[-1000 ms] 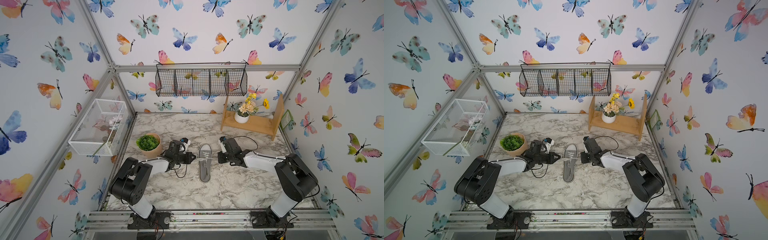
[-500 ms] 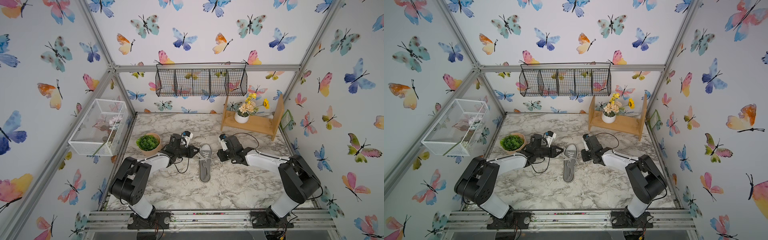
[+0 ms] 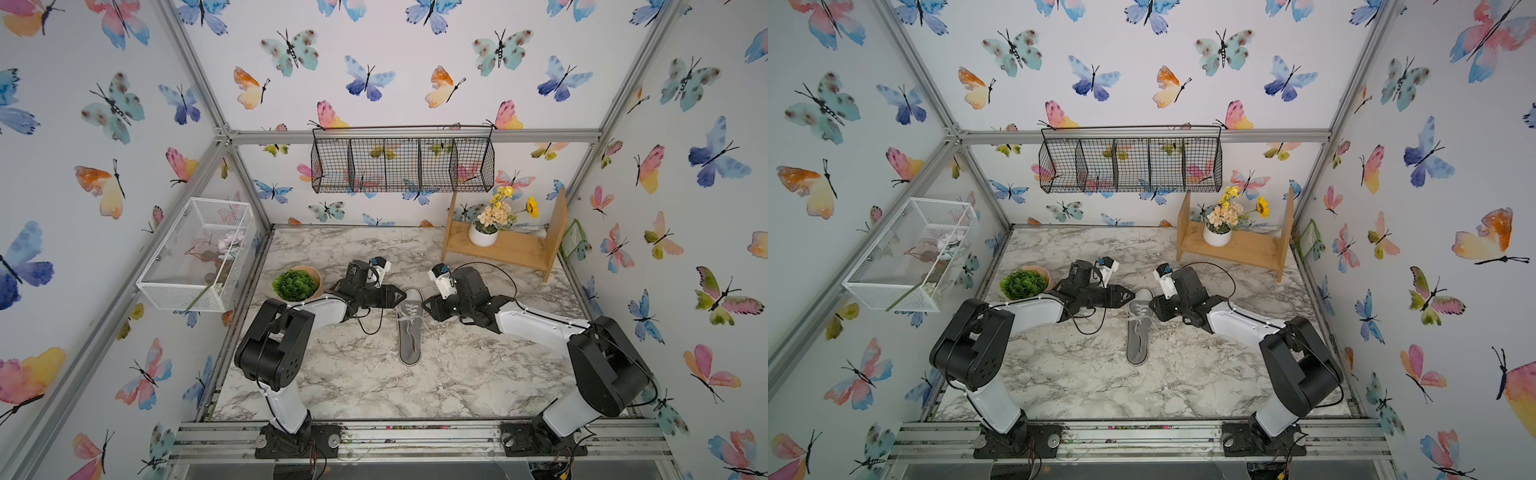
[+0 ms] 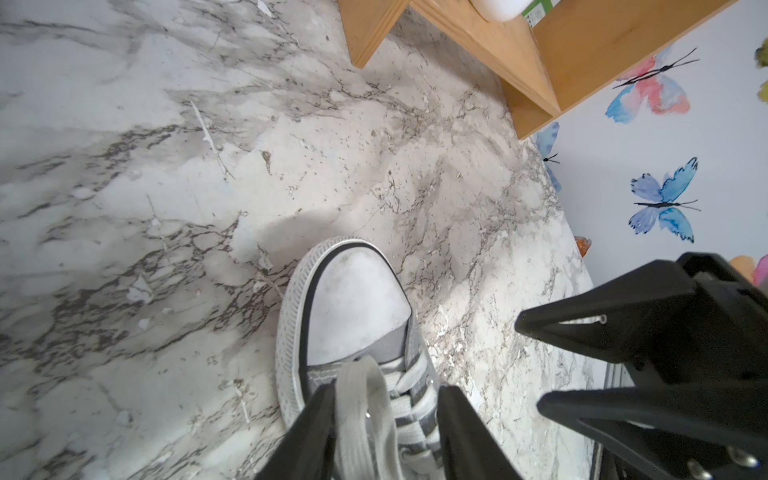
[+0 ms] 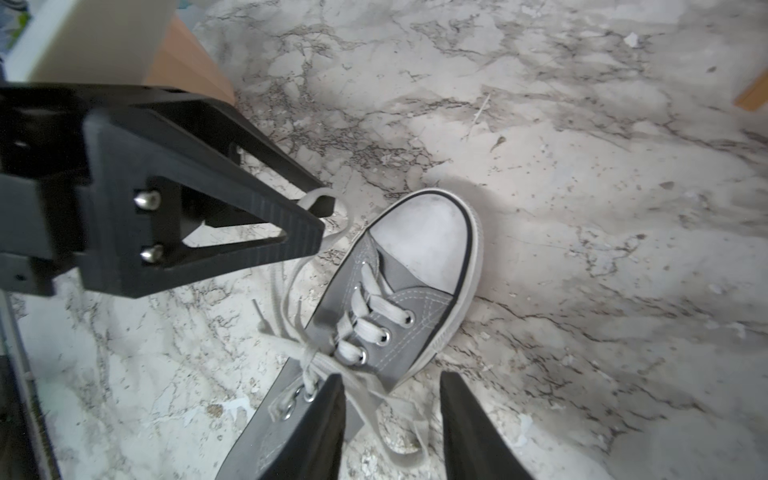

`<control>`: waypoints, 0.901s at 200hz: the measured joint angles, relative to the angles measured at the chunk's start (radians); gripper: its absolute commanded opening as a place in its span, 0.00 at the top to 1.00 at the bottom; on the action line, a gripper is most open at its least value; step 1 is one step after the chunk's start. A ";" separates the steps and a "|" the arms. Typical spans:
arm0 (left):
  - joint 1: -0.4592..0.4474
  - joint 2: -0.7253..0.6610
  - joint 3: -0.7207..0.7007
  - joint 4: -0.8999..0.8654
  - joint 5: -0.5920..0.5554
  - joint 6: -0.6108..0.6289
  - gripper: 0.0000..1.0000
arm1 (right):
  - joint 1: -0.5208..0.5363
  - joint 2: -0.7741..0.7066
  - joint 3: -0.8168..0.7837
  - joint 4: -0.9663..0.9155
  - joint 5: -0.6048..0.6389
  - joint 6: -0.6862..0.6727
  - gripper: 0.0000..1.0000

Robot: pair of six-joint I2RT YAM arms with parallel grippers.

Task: Tie the shoes
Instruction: Tie the shoelace on the shoe.

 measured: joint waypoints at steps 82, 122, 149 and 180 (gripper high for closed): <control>0.083 -0.304 -0.317 0.029 -0.076 -0.001 0.12 | 0.000 0.030 0.006 0.010 -0.120 -0.004 0.58; 0.041 -0.365 -0.412 0.068 -0.055 0.008 0.34 | 0.000 0.073 0.029 -0.003 -0.131 -0.005 0.59; 0.007 -0.307 -0.407 0.104 -0.040 0.020 0.41 | 0.000 0.075 0.029 -0.013 -0.130 -0.005 0.58; -0.010 -0.219 -0.365 0.118 -0.005 0.029 0.50 | 0.000 0.075 0.029 -0.017 -0.130 -0.005 0.59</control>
